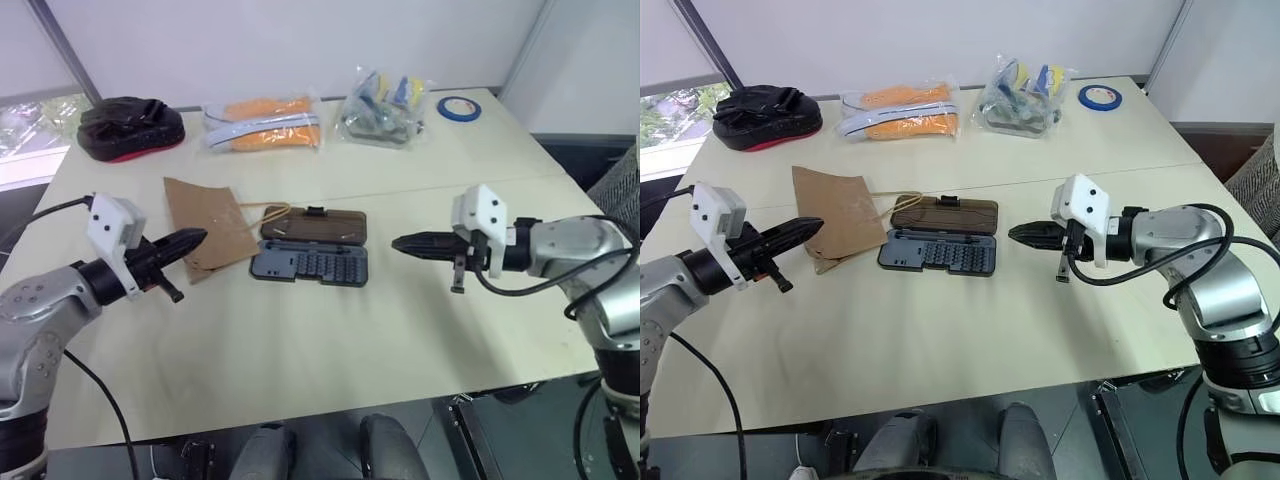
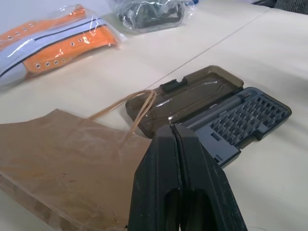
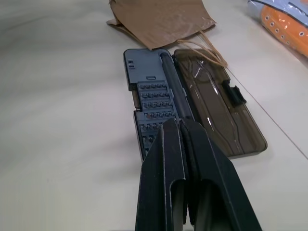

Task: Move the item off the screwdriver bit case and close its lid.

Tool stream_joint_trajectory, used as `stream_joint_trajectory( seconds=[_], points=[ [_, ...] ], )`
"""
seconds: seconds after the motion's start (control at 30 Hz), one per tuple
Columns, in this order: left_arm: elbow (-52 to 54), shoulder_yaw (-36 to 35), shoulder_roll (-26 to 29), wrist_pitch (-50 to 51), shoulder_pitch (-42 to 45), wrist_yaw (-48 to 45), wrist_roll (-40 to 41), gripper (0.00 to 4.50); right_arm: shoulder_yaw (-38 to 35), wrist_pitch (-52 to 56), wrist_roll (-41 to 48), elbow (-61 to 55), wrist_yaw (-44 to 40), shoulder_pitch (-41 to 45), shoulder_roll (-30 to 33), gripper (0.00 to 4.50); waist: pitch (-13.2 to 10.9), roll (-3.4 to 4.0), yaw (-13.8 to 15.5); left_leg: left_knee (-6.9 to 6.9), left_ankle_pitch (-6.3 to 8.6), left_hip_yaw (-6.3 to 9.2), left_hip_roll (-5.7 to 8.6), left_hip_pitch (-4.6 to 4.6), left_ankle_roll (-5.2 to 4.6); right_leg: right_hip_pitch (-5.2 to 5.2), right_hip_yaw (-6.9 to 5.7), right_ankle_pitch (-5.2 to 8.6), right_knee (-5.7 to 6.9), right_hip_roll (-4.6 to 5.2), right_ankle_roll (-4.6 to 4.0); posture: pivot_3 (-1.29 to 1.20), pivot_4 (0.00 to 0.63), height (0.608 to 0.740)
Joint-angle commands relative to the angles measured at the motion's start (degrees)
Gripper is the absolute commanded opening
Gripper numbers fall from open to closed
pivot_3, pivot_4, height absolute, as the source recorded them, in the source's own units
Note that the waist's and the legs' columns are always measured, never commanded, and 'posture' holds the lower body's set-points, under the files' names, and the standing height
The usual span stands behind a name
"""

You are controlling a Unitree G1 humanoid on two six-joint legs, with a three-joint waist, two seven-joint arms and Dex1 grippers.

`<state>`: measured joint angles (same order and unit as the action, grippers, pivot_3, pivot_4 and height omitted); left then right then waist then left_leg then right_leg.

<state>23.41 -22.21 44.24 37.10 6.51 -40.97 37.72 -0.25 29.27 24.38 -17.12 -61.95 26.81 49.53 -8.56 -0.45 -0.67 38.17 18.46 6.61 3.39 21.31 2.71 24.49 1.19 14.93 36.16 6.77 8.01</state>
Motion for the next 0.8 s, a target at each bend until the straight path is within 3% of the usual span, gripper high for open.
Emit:
stream_joint_trajectory(
  seconds=[0.03, 0.8],
  points=[
    [1.8, -1.4, -0.4, -1.1, 0.3, 1.0, 0.4, 0.0, -0.4, -1.2, 0.2, -0.3, -0.2, 1.8, -0.1, 0.07, 0.0, 0.0, 0.0, 0.0, 0.0, 0.0, 0.0, 0.0, 0.0, 0.0, 0.0, 0.0, 0.0, 0.0, 0.0, 0.0, 0.15, 0.74],
    [0.9, -1.7, -1.7, 0.3, 1.2, 4.4, 1.3, 0.0, 0.7, -2.5, -1.1, 1.4, 0.7, 3.1, -2.3, 0.07, 0.0, 0.0, 0.0, 0.0, 0.0, 0.0, 0.0, 0.0, 0.0, 0.01, 0.0, 0.0, 0.01, 0.01, 0.0, 0.0, 0.15, 0.74]
  ],
)
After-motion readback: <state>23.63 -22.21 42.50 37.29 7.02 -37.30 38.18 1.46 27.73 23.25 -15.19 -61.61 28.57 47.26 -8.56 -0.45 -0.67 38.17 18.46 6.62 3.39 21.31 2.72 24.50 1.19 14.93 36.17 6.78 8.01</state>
